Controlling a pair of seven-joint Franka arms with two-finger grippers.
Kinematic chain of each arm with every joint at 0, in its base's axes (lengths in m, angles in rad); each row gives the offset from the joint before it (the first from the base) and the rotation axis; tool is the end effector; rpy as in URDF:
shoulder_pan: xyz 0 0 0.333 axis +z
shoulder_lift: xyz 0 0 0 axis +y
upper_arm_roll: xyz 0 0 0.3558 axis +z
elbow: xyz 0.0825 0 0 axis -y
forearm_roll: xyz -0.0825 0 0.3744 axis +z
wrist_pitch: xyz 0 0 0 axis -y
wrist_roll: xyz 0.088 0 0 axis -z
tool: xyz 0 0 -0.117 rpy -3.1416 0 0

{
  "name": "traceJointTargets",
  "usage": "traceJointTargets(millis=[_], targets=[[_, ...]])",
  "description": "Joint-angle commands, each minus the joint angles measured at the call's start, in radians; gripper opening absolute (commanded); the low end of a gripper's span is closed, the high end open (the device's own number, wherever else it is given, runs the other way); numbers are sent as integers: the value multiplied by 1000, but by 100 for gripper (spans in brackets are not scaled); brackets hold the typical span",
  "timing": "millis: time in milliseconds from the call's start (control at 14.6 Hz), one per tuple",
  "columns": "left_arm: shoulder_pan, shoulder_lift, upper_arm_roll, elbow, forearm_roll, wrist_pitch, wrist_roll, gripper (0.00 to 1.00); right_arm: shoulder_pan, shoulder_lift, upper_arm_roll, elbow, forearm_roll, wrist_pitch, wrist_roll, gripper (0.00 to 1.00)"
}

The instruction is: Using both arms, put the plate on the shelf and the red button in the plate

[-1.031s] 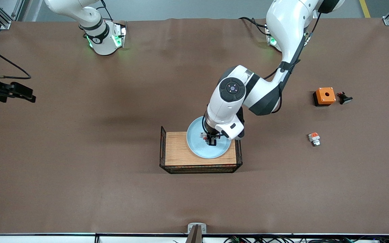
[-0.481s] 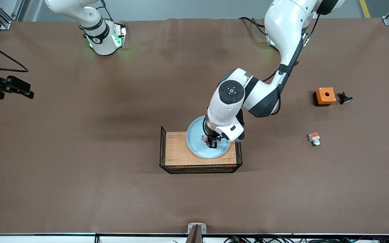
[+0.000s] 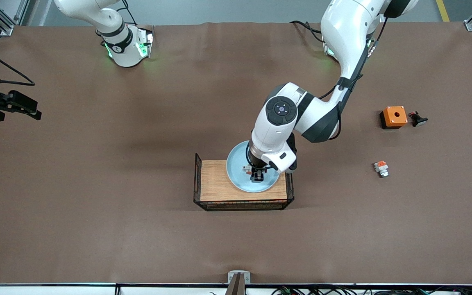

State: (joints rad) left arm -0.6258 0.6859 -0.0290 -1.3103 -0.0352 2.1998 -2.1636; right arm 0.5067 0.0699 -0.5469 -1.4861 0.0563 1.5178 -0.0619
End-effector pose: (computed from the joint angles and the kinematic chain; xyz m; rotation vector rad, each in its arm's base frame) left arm 0.6167 -0.4679 0.3801 2.1104 2.0363 -0.0216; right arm 0.5608 -0.0034 0.6554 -3.1198 -0.0382 0.0421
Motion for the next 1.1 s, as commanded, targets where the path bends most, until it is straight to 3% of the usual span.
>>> traceJointTargets(millis=[0,137,206,550,1031], targets=[[1,-20,14,23,17,0,-5,99,-252,-4,276,4,-21,2,22,100],[12,-60,23,22,17,-11,1,99,-390,-9,427,6,-39,-4,66,100],[26,-80,23,22,15,-17,22,99,-398,-12,439,6,-64,-7,74,100],[96,-210,14,13,-3,-127,239,99,-497,-47,459,9,-76,-62,41,100],[221,-396,14,-26,-14,-498,964,99,-516,-45,452,30,-78,-70,-4,100]])
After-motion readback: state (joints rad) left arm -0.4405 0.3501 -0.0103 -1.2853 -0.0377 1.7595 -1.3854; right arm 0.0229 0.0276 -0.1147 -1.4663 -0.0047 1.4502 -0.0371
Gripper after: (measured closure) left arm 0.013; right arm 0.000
